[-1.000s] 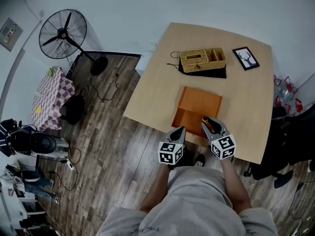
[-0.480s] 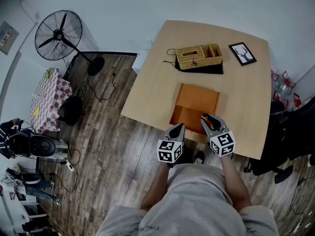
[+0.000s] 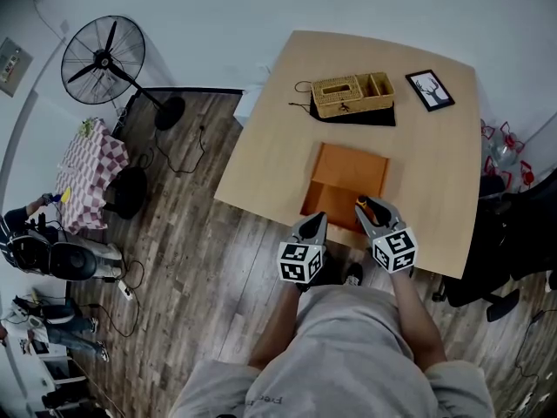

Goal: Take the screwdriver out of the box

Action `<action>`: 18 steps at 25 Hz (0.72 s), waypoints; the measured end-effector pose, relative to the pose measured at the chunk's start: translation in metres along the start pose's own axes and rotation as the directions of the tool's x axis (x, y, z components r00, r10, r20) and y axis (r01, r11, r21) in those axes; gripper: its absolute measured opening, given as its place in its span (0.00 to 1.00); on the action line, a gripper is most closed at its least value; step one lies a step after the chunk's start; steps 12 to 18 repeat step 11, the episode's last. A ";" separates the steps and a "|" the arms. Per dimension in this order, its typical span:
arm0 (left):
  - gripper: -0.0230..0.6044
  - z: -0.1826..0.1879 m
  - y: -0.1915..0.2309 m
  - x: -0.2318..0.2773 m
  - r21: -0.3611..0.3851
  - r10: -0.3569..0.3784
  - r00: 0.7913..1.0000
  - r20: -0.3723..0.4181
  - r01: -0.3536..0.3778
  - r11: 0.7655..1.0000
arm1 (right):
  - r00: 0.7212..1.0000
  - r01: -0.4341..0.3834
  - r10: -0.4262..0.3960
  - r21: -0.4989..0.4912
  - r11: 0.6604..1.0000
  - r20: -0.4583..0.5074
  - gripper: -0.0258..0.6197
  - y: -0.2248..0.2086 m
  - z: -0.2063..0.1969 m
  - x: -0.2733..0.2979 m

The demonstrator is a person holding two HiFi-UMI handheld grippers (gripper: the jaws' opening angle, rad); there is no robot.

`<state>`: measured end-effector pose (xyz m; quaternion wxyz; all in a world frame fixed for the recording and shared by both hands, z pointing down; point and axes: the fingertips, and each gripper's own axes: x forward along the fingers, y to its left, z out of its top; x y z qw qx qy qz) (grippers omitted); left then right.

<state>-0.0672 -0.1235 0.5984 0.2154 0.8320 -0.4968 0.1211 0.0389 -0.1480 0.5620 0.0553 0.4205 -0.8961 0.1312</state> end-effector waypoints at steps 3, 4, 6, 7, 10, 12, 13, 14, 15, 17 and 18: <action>0.12 -0.001 -0.002 0.000 0.001 -0.002 1.000 -0.003 0.002 1.000 | 1.000 -0.004 0.004 -0.002 1.000 -0.003 0.21 0.001 -0.002 0.000; 0.12 -0.002 -0.002 0.000 0.000 -0.003 1.000 -0.004 0.003 1.000 | 1.000 -0.005 0.005 -0.002 1.000 -0.004 0.21 0.002 -0.002 0.000; 0.12 -0.002 -0.003 0.001 -0.001 -0.005 1.000 -0.003 0.005 1.000 | 1.000 -0.008 0.008 -0.002 1.000 -0.006 0.21 0.002 -0.002 0.000; 0.12 -0.001 -0.004 0.001 -0.001 -0.005 1.000 -0.002 0.005 1.000 | 1.000 -0.009 0.009 -0.004 1.000 -0.007 0.21 0.002 -0.002 0.000; 0.12 0.001 -0.004 0.001 0.002 -0.004 1.000 0.003 0.004 1.000 | 1.000 -0.014 0.014 -0.009 1.000 -0.012 0.21 0.002 -0.001 0.000; 0.12 0.002 -0.004 0.001 0.002 -0.004 1.000 0.004 0.004 1.000 | 1.000 -0.017 0.017 -0.011 1.000 -0.013 0.21 0.002 0.000 0.000; 0.12 0.002 -0.004 0.001 0.002 -0.004 1.000 0.004 0.004 1.000 | 1.000 -0.017 0.017 -0.011 1.000 -0.013 0.21 0.002 0.000 0.000; 0.12 0.002 -0.004 0.001 0.002 -0.004 1.000 0.004 0.004 1.000 | 1.000 -0.017 0.017 -0.011 1.000 -0.013 0.21 0.002 0.000 0.000; 0.12 0.002 -0.004 0.001 0.002 -0.004 1.000 0.004 0.004 1.000 | 1.000 -0.017 0.017 -0.011 1.000 -0.013 0.21 0.002 0.000 0.000; 0.12 0.002 -0.004 0.001 0.002 -0.004 1.000 0.004 0.004 1.000 | 1.000 -0.017 0.017 -0.011 1.000 -0.013 0.21 0.002 0.000 0.000; 0.12 0.002 -0.004 0.001 0.002 -0.004 1.000 0.004 0.004 1.000 | 1.000 -0.017 0.017 -0.011 1.000 -0.013 0.21 0.002 0.000 0.000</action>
